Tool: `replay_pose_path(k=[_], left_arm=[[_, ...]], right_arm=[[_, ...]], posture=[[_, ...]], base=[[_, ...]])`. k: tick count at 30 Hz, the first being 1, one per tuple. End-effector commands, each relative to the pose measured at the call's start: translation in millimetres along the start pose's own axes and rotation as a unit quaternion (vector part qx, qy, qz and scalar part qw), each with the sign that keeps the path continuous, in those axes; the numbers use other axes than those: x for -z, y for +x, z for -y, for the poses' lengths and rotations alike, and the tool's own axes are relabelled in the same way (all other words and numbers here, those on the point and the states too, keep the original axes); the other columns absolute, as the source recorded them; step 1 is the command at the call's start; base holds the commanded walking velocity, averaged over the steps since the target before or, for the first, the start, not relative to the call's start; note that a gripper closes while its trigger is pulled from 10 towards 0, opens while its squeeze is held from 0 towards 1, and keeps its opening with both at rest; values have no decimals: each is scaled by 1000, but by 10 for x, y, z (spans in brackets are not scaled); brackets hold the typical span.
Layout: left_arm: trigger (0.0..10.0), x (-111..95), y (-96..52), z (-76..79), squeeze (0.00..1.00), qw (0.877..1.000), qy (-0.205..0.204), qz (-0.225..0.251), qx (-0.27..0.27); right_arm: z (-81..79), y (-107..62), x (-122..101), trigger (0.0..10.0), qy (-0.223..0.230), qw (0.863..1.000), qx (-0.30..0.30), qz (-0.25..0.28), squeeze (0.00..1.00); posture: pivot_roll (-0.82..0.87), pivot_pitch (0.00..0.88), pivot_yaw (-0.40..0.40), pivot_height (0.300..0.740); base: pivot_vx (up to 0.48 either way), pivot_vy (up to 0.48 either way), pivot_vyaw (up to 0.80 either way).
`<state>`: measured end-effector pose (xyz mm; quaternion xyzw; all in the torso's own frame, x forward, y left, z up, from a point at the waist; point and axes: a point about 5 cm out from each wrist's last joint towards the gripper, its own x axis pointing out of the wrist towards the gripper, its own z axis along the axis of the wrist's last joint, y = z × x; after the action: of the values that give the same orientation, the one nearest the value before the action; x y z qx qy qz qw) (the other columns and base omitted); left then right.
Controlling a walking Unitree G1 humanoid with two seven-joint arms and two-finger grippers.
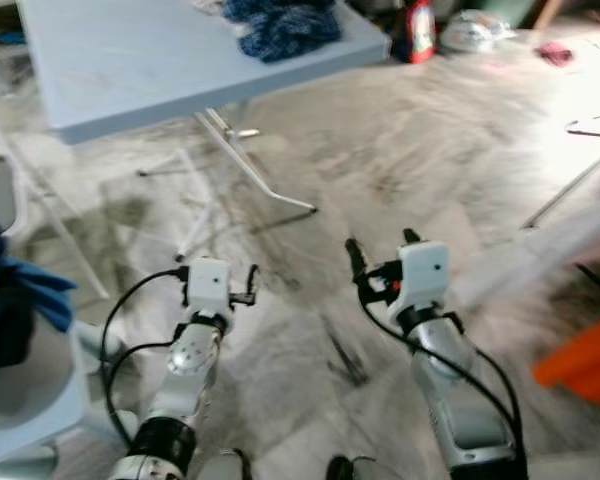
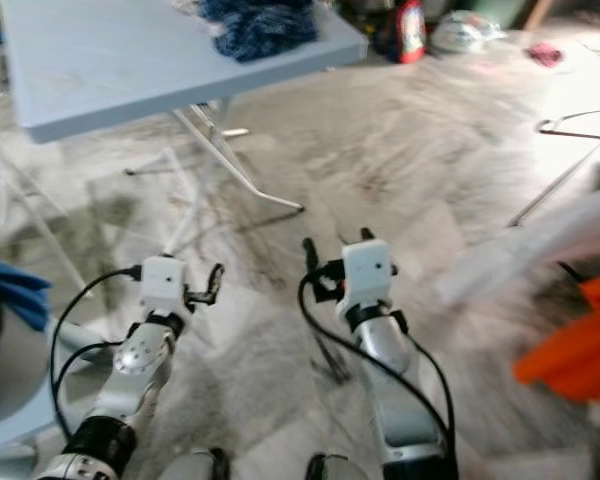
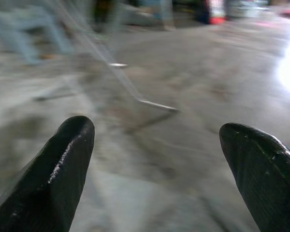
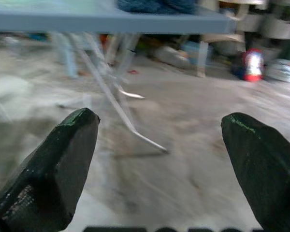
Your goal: Hang hanger
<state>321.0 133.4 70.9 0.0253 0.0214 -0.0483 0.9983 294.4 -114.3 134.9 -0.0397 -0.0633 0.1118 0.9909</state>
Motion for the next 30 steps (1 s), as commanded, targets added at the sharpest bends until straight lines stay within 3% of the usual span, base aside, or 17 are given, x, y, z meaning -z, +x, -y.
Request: replay_pose_path(k=[1, 22, 24, 26, 30], left_arm=[[10000, 59, -34, 68, 0, 1000, -2, -11, 6], [10000, 46, -21, 78, 0, 1000, 5, -8, 10], [10000, 33, -22, 84, 0, 1000, 17, -2, 17], [10000, -6, -53, 120, 0, 998, -6, 19, 56], [10000, -7, -59, 75, 0, 999, -9, 19, 46]], right_arm=[[26, -48, 48, 10000, -3, 1000, -2, -8, 0], [-42, -59, 69, 10000, 5, 1000, -19, -7, 0], [-46, -61, 69, 10000, 7, 1000, -20, -7, 0], [-53, -70, 49, 10000, 21, 999, -26, 0, 0], [-62, -84, 21, 10000, 22, 999, -36, 11, 0]], posture=[[-1, 222, -42, 740], [0, 226, -33, 740], [0, 227, -33, 740], [2, 228, -37, 740], [6, 226, -41, 740]], base=[[0, 454, 800], [0, 459, 789], [0, 0, 406], [0, 0, 0], [0, 0, 0]])
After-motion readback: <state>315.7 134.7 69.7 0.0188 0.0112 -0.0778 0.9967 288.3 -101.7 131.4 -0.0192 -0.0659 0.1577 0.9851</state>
